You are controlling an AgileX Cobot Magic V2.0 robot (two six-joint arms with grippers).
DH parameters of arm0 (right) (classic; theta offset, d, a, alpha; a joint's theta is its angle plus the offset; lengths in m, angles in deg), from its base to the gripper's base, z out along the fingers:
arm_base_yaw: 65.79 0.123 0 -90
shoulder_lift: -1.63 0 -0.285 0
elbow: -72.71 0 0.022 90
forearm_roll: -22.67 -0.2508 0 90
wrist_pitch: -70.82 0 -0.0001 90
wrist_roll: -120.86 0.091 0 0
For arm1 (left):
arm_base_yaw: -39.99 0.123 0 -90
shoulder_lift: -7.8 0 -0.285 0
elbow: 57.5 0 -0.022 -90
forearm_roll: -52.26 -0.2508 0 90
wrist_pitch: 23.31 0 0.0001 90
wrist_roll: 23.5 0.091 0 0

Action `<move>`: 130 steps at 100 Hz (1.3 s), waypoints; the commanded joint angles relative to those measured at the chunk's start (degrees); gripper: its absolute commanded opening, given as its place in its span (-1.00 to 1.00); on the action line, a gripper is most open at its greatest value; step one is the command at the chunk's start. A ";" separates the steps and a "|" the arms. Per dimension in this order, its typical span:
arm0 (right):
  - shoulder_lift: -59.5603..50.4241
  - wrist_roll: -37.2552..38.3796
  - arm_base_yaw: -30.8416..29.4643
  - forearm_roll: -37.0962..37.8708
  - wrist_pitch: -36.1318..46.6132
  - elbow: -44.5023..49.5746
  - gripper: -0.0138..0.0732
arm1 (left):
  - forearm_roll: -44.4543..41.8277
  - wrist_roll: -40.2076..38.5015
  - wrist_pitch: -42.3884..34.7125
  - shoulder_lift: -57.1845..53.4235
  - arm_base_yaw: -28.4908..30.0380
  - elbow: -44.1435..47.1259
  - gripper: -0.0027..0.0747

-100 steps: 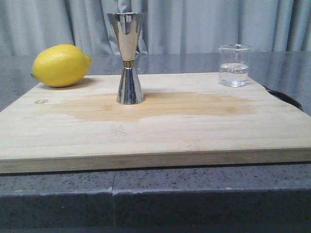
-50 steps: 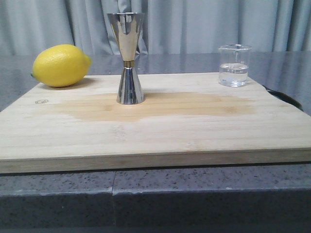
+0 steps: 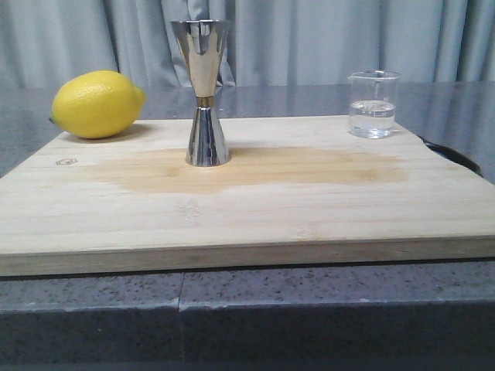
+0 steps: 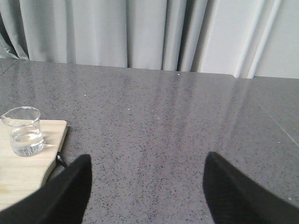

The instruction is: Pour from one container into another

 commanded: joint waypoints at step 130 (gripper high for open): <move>15.92 -0.53 -0.41 -4.75 -13.24 -12.65 0.74 | 77.49 87.28 38.10 37.30 0.16 -15.35 0.57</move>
